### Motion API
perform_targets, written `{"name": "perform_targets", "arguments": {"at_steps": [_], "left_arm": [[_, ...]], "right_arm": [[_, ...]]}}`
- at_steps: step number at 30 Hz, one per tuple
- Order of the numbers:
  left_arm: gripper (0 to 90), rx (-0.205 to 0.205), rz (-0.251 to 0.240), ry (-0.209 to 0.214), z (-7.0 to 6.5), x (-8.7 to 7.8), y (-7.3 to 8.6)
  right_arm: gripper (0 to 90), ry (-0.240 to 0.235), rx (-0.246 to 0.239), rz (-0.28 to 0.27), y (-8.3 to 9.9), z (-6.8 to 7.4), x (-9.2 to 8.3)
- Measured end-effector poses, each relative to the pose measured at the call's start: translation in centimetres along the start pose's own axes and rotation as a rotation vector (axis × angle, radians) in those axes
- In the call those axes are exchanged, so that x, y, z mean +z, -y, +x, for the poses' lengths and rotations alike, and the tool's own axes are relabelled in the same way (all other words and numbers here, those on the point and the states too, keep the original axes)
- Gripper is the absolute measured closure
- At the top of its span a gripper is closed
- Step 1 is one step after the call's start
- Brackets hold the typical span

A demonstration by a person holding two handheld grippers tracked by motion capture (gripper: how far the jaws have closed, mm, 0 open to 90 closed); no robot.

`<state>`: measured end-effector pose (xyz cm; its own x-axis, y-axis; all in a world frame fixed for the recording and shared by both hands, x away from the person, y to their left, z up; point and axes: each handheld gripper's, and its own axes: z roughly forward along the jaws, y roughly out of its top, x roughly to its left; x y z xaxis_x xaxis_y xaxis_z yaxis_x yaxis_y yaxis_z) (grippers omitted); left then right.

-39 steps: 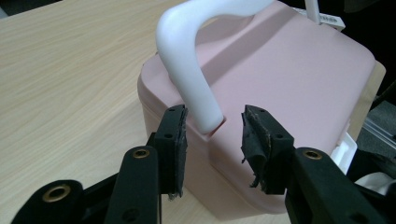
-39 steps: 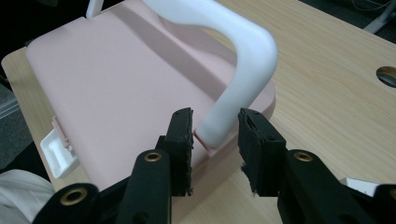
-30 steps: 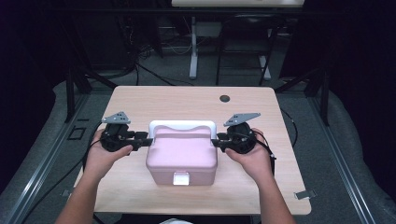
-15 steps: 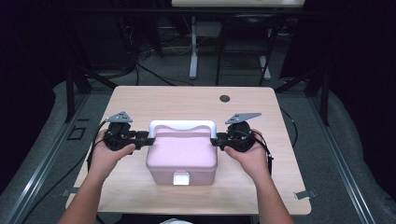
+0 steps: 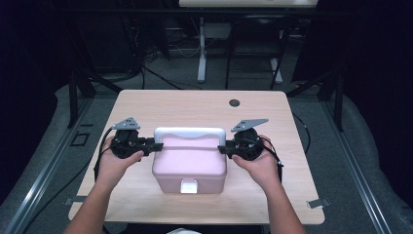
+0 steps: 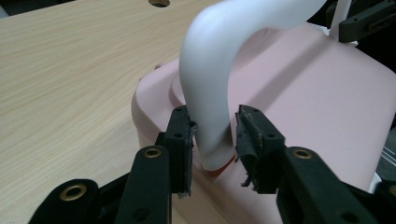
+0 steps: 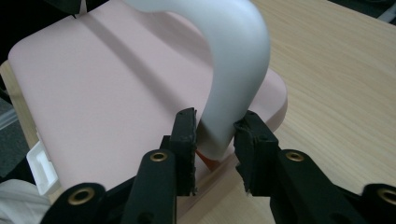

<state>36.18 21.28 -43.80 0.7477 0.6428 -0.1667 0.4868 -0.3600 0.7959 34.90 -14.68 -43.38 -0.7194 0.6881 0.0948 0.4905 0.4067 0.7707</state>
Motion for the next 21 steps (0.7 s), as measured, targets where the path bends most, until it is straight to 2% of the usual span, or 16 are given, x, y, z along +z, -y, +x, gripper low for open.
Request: {"name": "perform_targets", "arguments": {"at_steps": [4,11,21], "left_arm": [[72.4,0.010,-0.001,-0.004,-0.3,-0.2,0.0],[73.5,0.034,0.000,-0.021,-0.7,-0.4,0.2],[73.7,0.036,-0.003,0.000,-1.4,-1.6,0.4]], "right_arm": [[72.9,0.003,-0.009,-0.004,0.0,0.3,-0.3],[74.0,0.005,-0.019,-0.007,0.1,0.6,-0.5],[74.2,-0.031,-0.030,-0.010,0.2,1.3,-1.4]]}}
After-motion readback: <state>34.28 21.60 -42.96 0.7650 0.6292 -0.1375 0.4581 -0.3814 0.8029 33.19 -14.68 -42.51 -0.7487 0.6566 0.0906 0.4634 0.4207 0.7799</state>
